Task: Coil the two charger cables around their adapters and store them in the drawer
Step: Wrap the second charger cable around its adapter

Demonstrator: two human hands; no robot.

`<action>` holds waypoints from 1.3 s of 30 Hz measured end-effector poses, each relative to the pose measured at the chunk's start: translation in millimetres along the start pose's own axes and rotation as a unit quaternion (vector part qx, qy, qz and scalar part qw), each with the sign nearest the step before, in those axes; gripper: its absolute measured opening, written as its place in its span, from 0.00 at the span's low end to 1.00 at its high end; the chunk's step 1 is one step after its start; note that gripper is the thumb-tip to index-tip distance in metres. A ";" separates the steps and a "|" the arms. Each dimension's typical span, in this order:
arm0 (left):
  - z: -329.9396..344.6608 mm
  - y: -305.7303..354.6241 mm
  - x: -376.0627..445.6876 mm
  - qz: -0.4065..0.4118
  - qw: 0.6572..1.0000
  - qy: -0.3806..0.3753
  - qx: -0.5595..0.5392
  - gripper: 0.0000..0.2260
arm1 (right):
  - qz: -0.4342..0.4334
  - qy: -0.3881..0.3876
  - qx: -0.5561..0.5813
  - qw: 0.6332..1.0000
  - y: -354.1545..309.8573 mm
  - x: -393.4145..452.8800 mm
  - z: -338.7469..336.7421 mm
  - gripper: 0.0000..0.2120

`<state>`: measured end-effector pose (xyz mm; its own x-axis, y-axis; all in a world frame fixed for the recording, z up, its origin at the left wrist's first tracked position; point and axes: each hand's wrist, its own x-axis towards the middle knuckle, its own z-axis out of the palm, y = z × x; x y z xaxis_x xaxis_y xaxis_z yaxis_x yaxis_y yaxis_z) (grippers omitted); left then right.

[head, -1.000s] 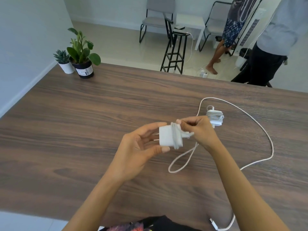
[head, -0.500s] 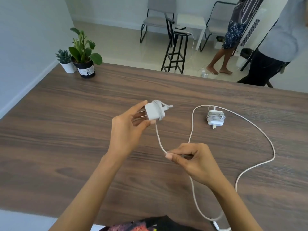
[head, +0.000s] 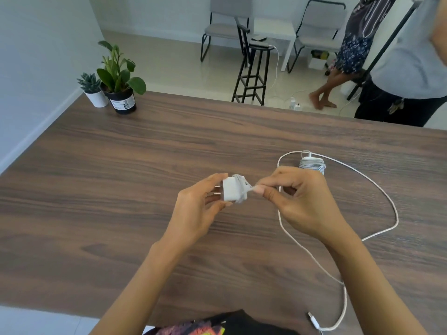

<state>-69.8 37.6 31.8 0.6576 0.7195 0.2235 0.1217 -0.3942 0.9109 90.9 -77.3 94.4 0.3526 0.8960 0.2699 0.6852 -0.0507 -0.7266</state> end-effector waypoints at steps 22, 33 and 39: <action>-24.0 42.7 16.5 -0.059 0.970 0.127 -0.200 0.24 | 0.247 0.015 0.254 0.935 44.8 -19.7 59.3 0.06; -7.7 7.0 23.9 -0.008 0.992 0.123 -0.007 0.25 | 0.026 0.038 0.031 0.998 0.3 -26.4 31.2 0.03; -10.8 2.1 12.5 0.004 0.998 0.053 0.027 0.24 | 0.002 0.042 -0.005 0.999 -0.7 -8.1 16.9 0.04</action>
<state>-69.4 51.9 40.3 0.5767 0.7715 0.2687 0.1577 -0.4279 0.8899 76.9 -77.1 82.0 0.4069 0.8558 0.3194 0.6898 -0.0586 -0.7217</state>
